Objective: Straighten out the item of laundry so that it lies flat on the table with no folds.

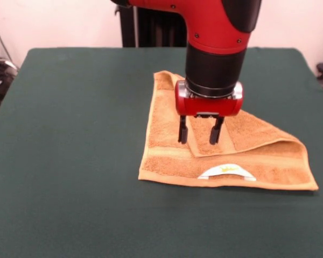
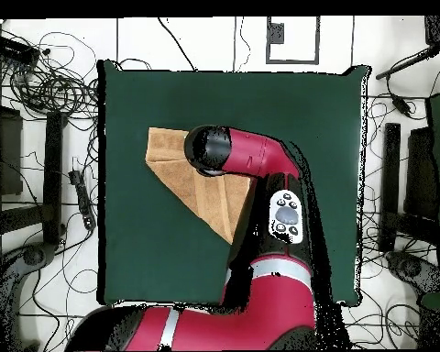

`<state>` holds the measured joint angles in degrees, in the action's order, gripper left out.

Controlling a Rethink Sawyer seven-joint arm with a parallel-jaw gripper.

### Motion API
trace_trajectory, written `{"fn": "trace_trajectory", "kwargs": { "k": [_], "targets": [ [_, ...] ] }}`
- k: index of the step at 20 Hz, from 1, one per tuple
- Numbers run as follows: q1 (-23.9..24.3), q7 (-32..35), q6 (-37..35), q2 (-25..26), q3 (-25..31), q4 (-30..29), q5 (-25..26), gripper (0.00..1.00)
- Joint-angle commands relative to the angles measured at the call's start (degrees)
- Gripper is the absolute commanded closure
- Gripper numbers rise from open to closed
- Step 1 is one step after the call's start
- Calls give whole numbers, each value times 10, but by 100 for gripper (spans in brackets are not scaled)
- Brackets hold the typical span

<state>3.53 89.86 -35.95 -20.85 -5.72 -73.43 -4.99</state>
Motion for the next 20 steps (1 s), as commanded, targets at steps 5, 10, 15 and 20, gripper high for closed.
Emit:
{"fn": "trace_trajectory", "kwargs": {
  "k": [5,10,15,20],
  "targets": [
    [-12,82,49,12,40,-56,14,0],
    [-14,89,65,11,37,-67,13,0],
    [-21,108,64,29,29,-77,8,0],
    [-21,123,100,42,31,-102,7,0]
  ]
}}
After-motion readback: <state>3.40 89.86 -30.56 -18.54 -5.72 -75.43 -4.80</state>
